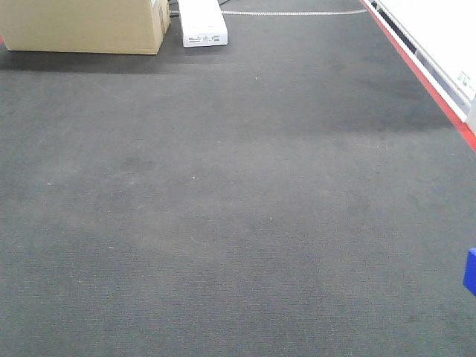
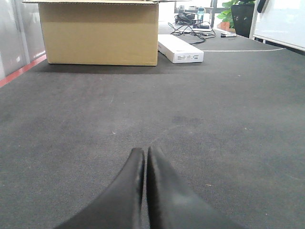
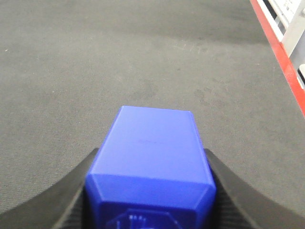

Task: Pour parts from conveyor to right shelf
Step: 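Raise the held blue part and retract the right arm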

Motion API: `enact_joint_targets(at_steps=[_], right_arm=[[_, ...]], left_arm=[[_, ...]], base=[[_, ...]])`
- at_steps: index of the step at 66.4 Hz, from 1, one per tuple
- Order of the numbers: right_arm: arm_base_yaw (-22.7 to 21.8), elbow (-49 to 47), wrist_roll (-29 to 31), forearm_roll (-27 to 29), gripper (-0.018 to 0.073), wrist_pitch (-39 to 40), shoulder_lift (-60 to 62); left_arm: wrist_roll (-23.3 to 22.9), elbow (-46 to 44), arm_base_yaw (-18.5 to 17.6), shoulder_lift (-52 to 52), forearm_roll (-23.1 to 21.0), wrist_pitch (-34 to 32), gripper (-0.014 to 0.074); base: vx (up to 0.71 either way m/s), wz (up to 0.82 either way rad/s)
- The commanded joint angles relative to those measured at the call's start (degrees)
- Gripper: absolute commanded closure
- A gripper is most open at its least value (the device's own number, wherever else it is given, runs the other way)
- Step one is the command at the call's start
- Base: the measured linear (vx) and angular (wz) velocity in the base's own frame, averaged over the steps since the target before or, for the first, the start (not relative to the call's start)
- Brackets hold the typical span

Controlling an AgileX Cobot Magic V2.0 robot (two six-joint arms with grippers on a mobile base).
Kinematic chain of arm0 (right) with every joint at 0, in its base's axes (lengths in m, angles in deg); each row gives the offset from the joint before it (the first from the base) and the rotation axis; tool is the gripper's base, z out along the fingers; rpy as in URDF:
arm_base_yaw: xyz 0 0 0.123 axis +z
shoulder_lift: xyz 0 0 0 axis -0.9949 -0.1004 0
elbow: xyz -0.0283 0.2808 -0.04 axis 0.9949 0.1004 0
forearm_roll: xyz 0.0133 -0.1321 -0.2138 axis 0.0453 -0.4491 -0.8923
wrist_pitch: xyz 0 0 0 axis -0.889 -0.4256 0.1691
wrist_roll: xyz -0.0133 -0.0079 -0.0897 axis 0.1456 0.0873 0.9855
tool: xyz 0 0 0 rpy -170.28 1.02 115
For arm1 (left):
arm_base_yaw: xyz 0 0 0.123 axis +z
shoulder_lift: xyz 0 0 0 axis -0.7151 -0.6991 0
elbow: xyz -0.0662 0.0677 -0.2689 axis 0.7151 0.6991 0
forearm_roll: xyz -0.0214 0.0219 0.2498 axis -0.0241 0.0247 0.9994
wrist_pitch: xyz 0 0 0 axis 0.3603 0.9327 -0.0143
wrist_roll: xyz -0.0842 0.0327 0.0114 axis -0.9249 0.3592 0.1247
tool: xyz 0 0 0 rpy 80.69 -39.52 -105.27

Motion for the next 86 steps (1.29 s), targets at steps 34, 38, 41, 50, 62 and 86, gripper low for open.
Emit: enact_joint_targets(at_steps=[34, 38, 41, 50, 62, 86], right_arm=[[-0.1, -1.5, 0.5, 0.4, 0.0564, 5.0, -0.5], [-0.1, -1.5, 0.5, 0.4, 0.0564, 5.0, -0.5], [-0.1, -1.5, 0.5, 0.4, 0.0564, 5.0, -0.5], [-0.1, -1.5, 0.5, 0.4, 0.0564, 5.0, -0.5], [-0.1, -1.5, 0.5, 0.4, 0.0564, 5.0, -0.5], [-0.1, -1.5, 0.5, 0.4, 0.0564, 5.0, -0.5]], left_arm=[[-0.5, -1.1, 0.2, -1.0, -0.5, -4.5, 0.0603], [-0.5, -1.1, 0.2, -1.0, -0.5, -4.5, 0.0603], [-0.5, -1.1, 0.2, -1.0, -0.5, -4.5, 0.0603], [-0.5, -1.1, 0.2, -1.0, -0.5, -4.5, 0.0603], [-0.5, -1.1, 0.2, -1.0, -0.5, -4.5, 0.0603], [-0.5, -1.1, 0.2, -1.0, -0.5, -4.5, 0.0603]], base=[[0.0, 0.0], [0.0, 0.0], [0.0, 0.0], [0.0, 0.0], [0.0, 0.0], [-0.04, -0.01]])
